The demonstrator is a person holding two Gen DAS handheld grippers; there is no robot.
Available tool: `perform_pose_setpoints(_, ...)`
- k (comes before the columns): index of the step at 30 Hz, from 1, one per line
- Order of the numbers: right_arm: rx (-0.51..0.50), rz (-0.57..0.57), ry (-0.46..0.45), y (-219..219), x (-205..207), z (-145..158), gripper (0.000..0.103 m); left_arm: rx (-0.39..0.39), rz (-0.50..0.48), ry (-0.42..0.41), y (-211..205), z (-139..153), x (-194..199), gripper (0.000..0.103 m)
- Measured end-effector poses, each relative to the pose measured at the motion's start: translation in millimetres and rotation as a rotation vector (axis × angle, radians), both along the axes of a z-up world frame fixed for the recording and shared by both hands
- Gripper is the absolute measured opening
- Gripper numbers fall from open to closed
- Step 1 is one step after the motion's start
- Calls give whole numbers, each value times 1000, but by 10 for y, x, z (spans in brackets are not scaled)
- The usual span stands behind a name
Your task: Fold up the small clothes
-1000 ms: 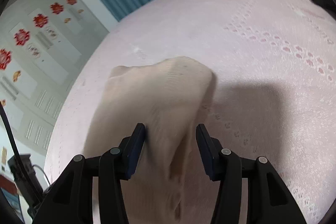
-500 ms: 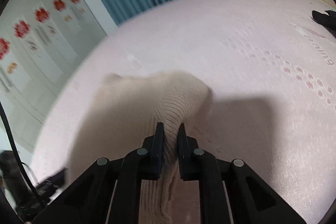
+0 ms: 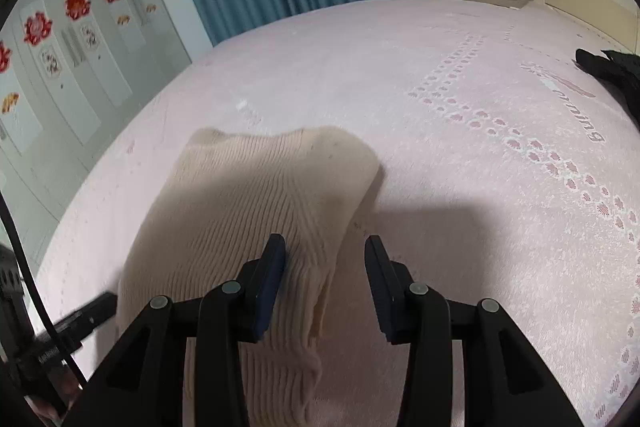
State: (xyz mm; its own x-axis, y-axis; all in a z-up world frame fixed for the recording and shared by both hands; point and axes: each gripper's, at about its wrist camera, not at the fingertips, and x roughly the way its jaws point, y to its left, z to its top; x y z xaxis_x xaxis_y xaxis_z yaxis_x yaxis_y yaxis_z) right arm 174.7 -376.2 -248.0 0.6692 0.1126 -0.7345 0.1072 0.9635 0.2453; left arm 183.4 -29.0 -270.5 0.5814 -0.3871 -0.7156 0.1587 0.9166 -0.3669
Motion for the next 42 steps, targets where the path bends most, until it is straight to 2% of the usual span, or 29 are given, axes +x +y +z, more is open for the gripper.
perform_pose_setpoints(6, -29, -1, 17, 51, -17, -59, 42, 10, 14, -20, 0, 47, 34, 54)
perform_pose_setpoints(12, 18, -23, -8, -45, -46, -32, 42, -90, 18, -2, 37, 114, 234, 55)
perform_pose_setpoints(15, 13, -31, 13, -54, -21, -71, 42, -145, -23, 34, -83, 103, 414, 55)
perform_pose_setpoints(17, -6, -31, 19, -27, -12, -80, 43, -129, -62, 52, -223, 77, 508, 55)
perform_pose_setpoints(21, -18, -29, 18, -20, -11, -82, 43, -50, -50, 43, -411, 39, 619, 58)
perform_pose_setpoints(24, 7, -43, 32, -75, 8, -110, 43, -66, -42, 51, -365, -83, 610, 62)
perform_pose_setpoints(28, -13, -53, 43, -67, 49, -137, 43, -99, -37, 59, -339, -145, 624, 62)
perform_pose_setpoints(34, -14, -54, 38, -82, 64, -150, 43, -29, -50, 5, -415, -94, 566, 62)
perform_pose_setpoints(38, -7, -56, 34, -92, 62, -144, 43, -43, -52, 14, -389, -91, 588, 62)
perform_pose_setpoints(42, 17, -57, -11, -115, 17, -67, 43, -34, -41, -9, -375, -36, 561, 62)
